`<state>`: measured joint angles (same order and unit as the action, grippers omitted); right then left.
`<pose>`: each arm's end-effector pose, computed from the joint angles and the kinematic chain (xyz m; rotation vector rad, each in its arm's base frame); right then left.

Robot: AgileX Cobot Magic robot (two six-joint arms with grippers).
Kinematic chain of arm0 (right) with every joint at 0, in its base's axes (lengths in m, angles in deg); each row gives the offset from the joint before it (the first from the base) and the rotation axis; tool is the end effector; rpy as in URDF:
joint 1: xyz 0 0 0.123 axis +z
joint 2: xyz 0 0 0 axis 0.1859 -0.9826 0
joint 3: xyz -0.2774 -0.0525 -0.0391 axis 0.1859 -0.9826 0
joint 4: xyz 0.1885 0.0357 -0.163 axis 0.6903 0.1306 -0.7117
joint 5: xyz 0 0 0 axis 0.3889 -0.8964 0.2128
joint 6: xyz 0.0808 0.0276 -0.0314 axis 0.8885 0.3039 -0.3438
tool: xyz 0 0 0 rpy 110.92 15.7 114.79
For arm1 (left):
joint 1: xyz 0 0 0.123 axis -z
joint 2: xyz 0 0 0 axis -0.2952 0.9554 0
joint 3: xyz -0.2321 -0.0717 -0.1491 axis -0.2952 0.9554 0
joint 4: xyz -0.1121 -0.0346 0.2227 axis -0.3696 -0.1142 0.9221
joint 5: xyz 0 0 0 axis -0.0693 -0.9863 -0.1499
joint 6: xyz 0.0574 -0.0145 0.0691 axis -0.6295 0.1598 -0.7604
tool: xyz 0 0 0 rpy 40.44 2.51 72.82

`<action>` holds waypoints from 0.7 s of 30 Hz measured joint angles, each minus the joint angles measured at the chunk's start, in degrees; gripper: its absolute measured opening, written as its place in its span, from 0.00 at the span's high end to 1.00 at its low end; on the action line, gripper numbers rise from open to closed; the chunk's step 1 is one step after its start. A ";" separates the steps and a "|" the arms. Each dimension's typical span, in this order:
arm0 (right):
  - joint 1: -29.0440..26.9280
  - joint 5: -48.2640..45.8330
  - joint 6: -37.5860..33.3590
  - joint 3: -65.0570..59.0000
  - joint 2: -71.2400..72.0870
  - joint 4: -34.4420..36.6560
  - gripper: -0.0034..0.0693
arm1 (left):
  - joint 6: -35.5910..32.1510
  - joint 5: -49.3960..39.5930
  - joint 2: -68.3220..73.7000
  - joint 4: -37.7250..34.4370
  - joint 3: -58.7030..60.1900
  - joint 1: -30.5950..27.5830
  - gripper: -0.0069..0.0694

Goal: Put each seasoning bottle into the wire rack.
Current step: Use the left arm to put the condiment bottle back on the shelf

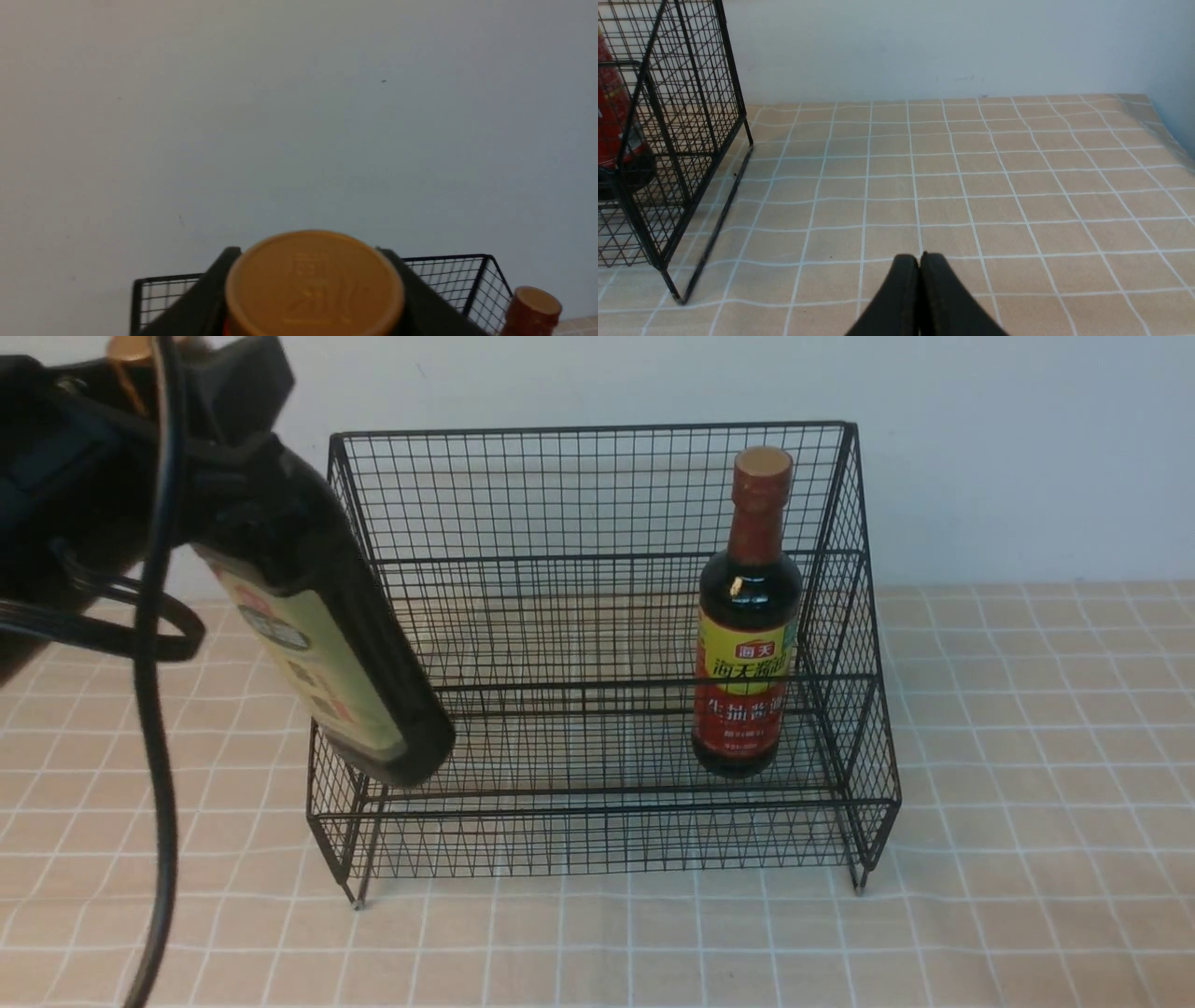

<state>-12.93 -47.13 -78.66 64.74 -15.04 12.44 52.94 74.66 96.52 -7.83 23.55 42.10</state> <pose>0.0526 -0.0050 0.1733 0.1045 1.8571 -0.0225 0.2051 -0.0831 0.3783 0.0961 1.5009 -0.4016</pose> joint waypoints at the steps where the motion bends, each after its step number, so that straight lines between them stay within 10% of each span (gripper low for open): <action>1: 0.00 0.00 0.00 0.00 0.00 0.00 0.97 | -0.70 1.03 1.33 -1.07 0.00 0.56 0.51; 21: 0.00 0.00 0.00 0.00 0.00 0.00 0.97 | -7.03 8.68 15.32 -9.75 -0.05 0.96 0.51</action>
<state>-12.93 -47.13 -78.66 64.74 -15.04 12.44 45.90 83.34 111.84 -17.58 23.50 43.06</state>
